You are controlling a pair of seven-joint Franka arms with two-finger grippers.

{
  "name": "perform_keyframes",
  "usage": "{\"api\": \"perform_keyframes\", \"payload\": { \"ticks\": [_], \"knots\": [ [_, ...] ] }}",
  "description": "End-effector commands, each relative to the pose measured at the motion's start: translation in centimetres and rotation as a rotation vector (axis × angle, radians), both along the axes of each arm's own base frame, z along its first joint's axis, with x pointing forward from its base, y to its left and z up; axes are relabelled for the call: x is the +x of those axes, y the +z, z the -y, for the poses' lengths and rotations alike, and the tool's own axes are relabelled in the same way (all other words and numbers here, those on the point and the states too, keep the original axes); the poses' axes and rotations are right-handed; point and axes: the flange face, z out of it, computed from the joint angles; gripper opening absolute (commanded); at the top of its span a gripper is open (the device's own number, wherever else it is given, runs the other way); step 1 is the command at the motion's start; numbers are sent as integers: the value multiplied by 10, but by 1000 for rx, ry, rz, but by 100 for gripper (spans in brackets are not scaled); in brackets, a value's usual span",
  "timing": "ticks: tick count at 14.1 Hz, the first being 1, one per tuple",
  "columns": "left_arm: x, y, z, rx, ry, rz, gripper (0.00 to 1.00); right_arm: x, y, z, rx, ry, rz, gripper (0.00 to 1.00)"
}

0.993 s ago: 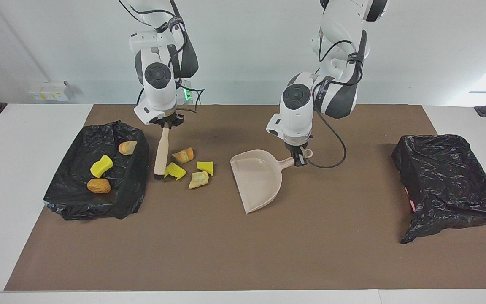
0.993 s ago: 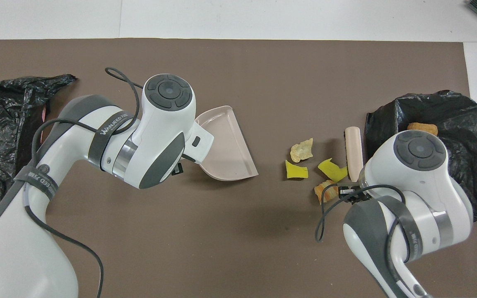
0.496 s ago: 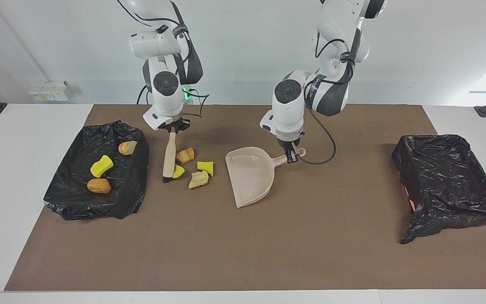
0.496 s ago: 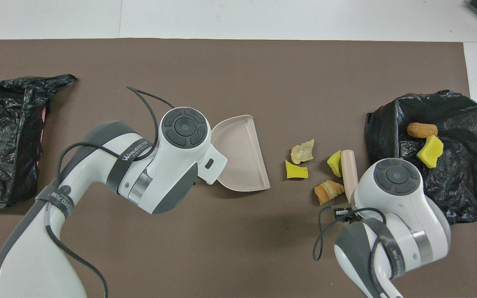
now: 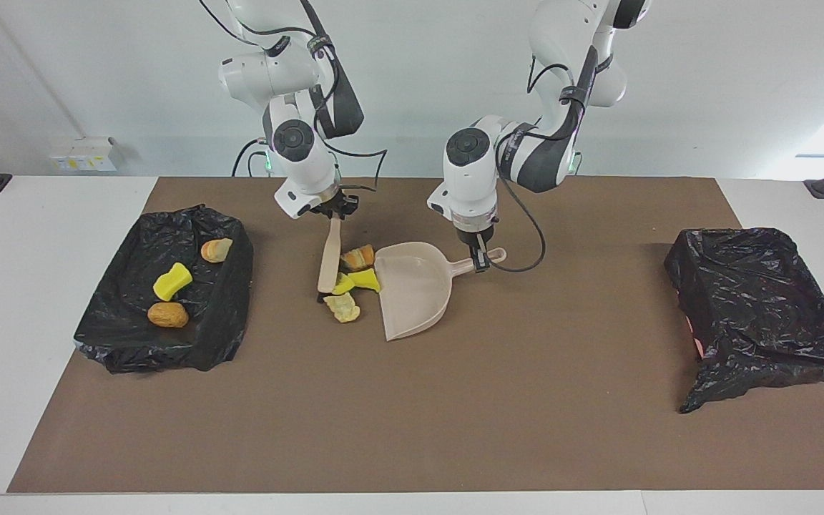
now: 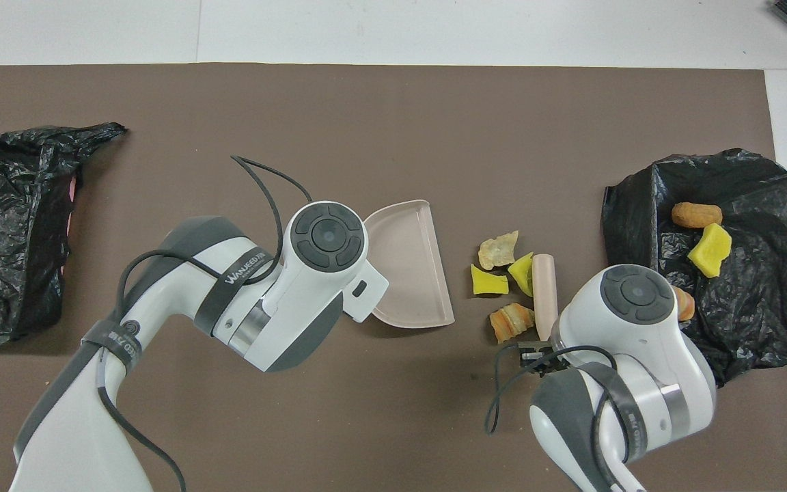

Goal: Sweep and dump trash in bin
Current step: 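Sweep the sponge and bread pieces into the dustpan with the right gripper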

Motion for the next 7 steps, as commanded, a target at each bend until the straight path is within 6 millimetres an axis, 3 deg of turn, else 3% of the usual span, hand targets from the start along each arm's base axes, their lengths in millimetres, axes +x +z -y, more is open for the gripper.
{"api": "perform_keyframes", "payload": {
  "ticks": [1, 4, 7],
  "knots": [
    [-26, -11, 10, 11, -65, 1, 0, 10, 6, -30, 99, -50, -38, 0],
    [-30, -18, 21, -9, -56, 21, 0, 17, 28, -52, 182, -72, -82, 0],
    [-28, -17, 21, -14, -49, 25, 0, 22, 75, -44, 173, -30, -88, 0]
  ]
}}
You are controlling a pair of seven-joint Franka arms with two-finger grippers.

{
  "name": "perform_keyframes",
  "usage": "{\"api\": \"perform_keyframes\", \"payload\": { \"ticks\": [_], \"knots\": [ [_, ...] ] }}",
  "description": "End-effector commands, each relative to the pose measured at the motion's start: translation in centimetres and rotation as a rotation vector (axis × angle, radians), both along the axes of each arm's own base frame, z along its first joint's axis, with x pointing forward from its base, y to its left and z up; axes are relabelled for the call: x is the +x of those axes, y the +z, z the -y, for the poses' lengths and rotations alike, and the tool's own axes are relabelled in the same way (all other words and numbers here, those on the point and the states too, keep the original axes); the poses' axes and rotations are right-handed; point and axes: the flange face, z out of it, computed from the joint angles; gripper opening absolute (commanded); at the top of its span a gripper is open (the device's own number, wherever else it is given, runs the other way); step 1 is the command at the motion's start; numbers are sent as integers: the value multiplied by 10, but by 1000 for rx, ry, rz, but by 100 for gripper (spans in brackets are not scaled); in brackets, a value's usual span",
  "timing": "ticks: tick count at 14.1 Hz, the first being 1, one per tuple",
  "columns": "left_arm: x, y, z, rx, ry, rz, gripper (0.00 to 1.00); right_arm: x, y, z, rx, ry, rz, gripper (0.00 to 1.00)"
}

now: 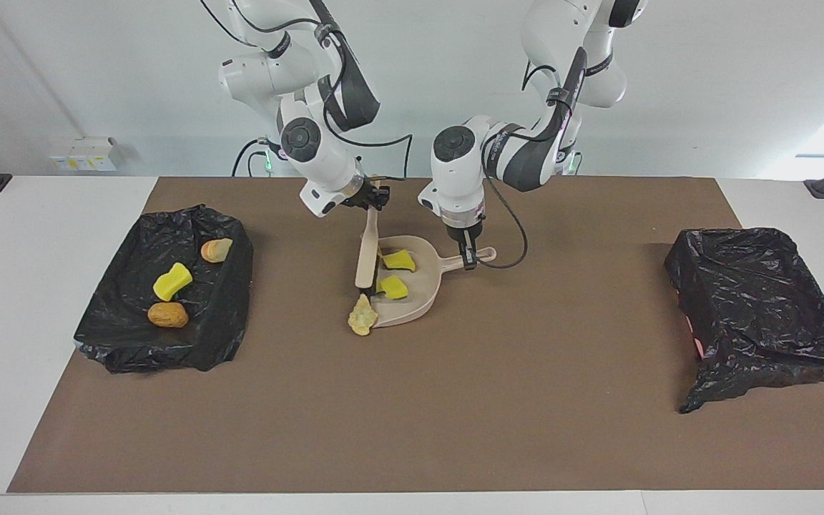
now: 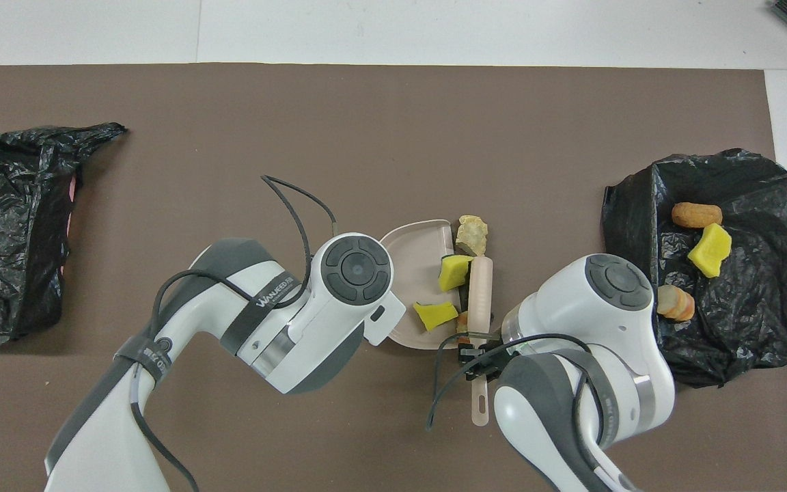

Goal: Sweep and dump trash in bin
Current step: 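Sweep the sponge and bread pieces into the dustpan with the right gripper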

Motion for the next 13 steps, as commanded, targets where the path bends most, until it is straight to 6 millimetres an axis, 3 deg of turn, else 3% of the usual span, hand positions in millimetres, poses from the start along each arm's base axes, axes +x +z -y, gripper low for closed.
{"api": "perform_keyframes", "payload": {
  "ticks": [1, 4, 6, 8, 10, 13],
  "knots": [
    [-12, -6, 8, -12, -8, 12, 0, 8, 40, 12, -35, 31, 5, 0],
    [-8, -6, 4, -10, 1, 10, 0, 26, 57, 42, -239, 170, 112, 0],
    [-6, -7, 2, -10, 13, 6, 0, 42, 48, 67, -325, 364, 162, 0],
    [-6, -7, 0, -4, 66, 7, 0, 74, 39, 93, -381, 470, 203, 0],
    [-6, -8, -2, 5, 93, -2, 0, 101, 23, 87, -438, 525, 212, 0],
    [-8, -10, -6, 26, 160, -9, 0, 109, -5, 63, -417, 566, 217, 0]
  ]
}}
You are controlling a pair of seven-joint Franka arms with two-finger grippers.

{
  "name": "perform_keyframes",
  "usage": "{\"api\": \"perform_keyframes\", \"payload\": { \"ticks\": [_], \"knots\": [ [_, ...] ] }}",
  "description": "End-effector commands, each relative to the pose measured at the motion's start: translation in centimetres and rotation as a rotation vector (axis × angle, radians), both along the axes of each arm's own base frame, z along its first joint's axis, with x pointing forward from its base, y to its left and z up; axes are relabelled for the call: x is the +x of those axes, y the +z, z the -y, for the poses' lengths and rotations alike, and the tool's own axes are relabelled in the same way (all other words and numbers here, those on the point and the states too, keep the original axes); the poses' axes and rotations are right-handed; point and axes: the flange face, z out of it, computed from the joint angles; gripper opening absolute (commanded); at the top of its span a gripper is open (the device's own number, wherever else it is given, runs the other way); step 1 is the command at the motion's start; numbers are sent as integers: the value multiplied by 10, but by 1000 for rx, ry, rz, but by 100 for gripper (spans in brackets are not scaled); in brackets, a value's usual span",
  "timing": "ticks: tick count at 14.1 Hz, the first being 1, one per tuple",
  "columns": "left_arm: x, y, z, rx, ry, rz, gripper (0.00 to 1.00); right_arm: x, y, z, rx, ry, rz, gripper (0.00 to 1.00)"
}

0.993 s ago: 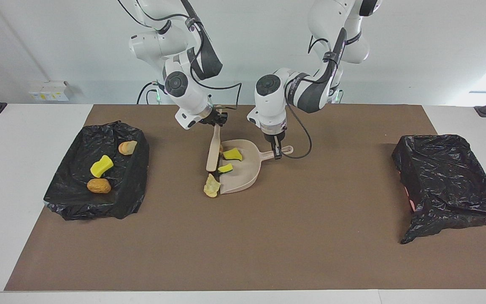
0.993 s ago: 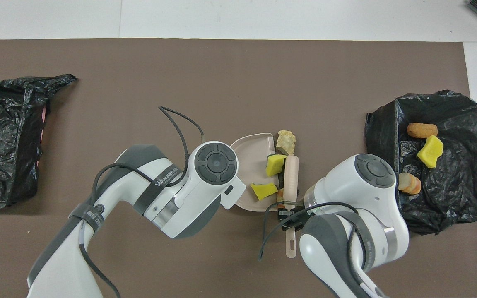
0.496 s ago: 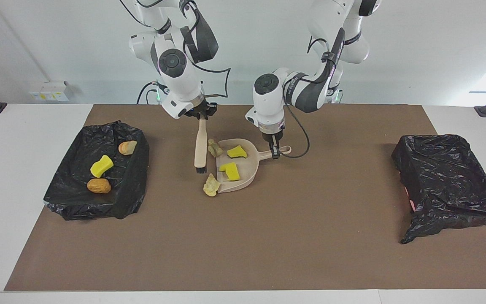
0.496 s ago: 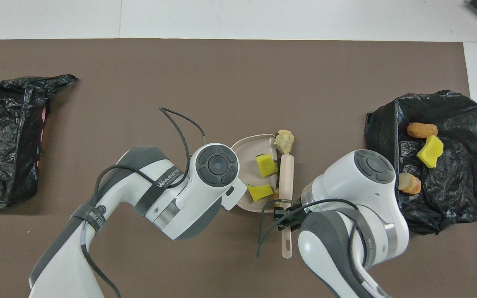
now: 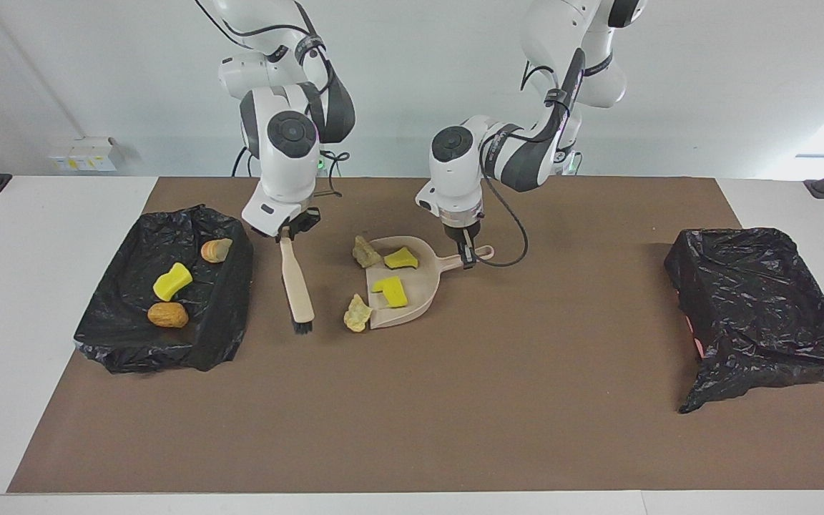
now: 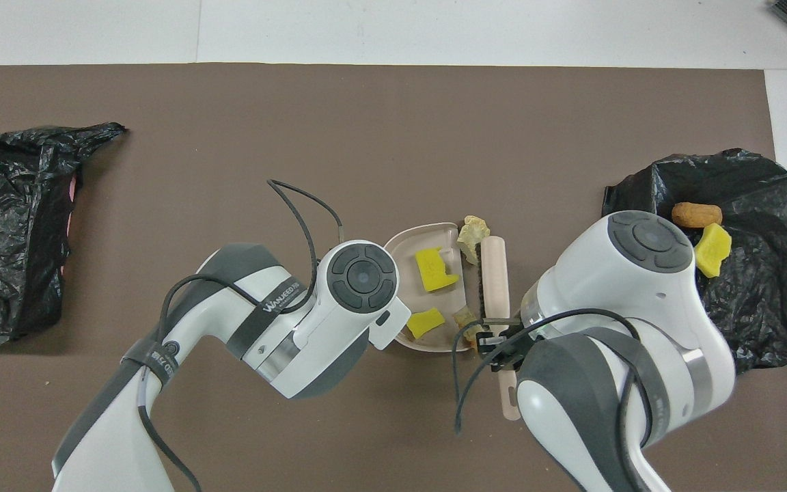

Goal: Sweep and dump trash in bin
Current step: 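Draw the brush back from the dustpan with the right gripper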

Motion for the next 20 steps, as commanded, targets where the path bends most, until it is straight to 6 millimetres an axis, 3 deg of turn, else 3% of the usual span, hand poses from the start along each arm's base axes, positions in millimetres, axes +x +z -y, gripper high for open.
{"api": "perform_keyframes", "payload": {
  "ticks": [1, 5, 8, 11, 15, 17, 19, 20],
  "knots": [
    [-5, -6, -7, 26, 65, -12, 0, 7, -22, -23, 2, 62, -24, 0],
    [-5, -6, -9, 35, 91, -16, 0, -28, -35, -44, 133, -5, -131, 0],
    [-4, -7, -9, 27, 89, -8, 0, -49, -33, -63, 232, -53, -208, 0],
    [-2, -9, -9, 7, 84, 5, 0, -56, -26, -77, 329, -123, -257, 0],
    [1, -10, -13, -4, 80, 12, 0, -42, 20, -39, 346, -201, -250, 0],
    [4, -10, -16, -3, 82, 10, 0, -35, 42, -5, 329, -246, -260, 0],
    [12, -7, -23, -9, 98, 15, 0, -48, 49, 10, 270, -240, -271, 0],
    [14, -5, -26, -9, 85, 13, 0, -69, 35, 13, 207, -216, -254, 0]
  ]
}}
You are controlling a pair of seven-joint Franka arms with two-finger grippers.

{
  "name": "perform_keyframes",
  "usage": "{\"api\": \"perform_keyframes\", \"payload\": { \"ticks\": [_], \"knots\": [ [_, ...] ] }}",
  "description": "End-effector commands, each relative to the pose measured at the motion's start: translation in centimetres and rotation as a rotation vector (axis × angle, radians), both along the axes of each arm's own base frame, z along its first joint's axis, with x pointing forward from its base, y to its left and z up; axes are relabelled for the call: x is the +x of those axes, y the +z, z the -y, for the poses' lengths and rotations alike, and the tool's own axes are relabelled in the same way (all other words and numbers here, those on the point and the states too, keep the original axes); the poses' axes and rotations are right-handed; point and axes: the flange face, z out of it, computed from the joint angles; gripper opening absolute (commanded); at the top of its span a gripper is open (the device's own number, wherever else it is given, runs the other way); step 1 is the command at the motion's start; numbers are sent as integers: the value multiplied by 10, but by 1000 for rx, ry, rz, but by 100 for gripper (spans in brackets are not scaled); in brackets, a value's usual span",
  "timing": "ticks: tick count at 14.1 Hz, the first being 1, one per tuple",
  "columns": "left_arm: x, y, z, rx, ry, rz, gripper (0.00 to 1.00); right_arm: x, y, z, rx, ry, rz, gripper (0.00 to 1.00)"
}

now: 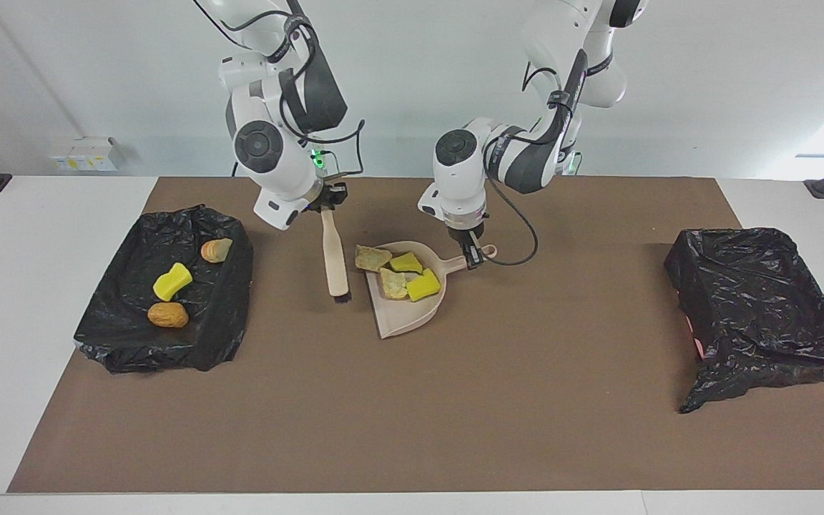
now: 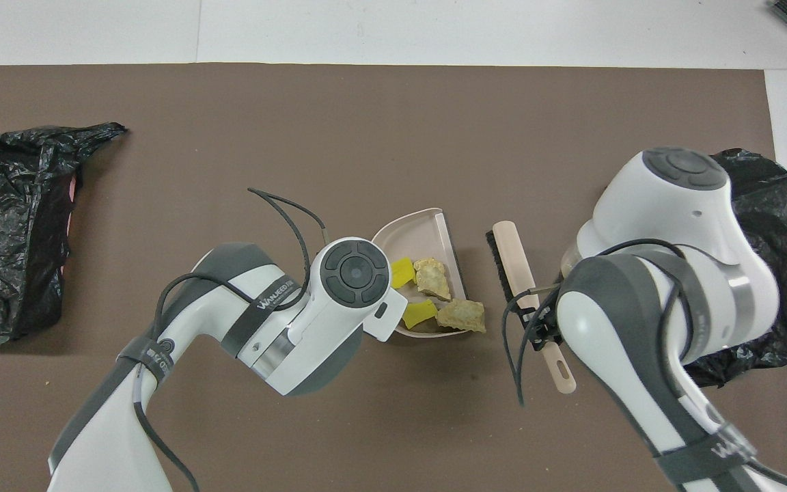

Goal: Sweep and dump trash in bin
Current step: 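Draw the brush back from the dustpan with the right gripper, then carry the loaded dustpan to the nearby bin with the left gripper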

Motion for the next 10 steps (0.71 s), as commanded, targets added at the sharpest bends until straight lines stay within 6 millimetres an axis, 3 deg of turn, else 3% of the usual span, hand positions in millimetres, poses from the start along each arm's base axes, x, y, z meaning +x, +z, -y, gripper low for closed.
{"api": "perform_keyframes", "payload": {
  "ticks": [1, 2, 3, 6, 8, 10],
  "knots": [
    [12, 1, -21, -14, -1, 0, 0, -50, -23, 2, -85, 54, 68, 0],
    [20, 5, -32, -26, 9, -6, 0, -70, -44, -7, -95, 75, 81, 0],
    [28, 9, -41, -44, 7, -16, 0, -78, -58, -14, -105, 73, 76, 0],
    [53, 27, -70, -66, 7, -30, 0, -88, -57, -40, -140, 28, 86, 0],
    [76, 48, -96, -109, 12, -44, 0, -100, -55, -65, -147, -23, 86, 0],
    [96, 69, -125, -133, 11, -53, 0, -105, -52, -76, -107, -79, 72, 0]
  ]
}}
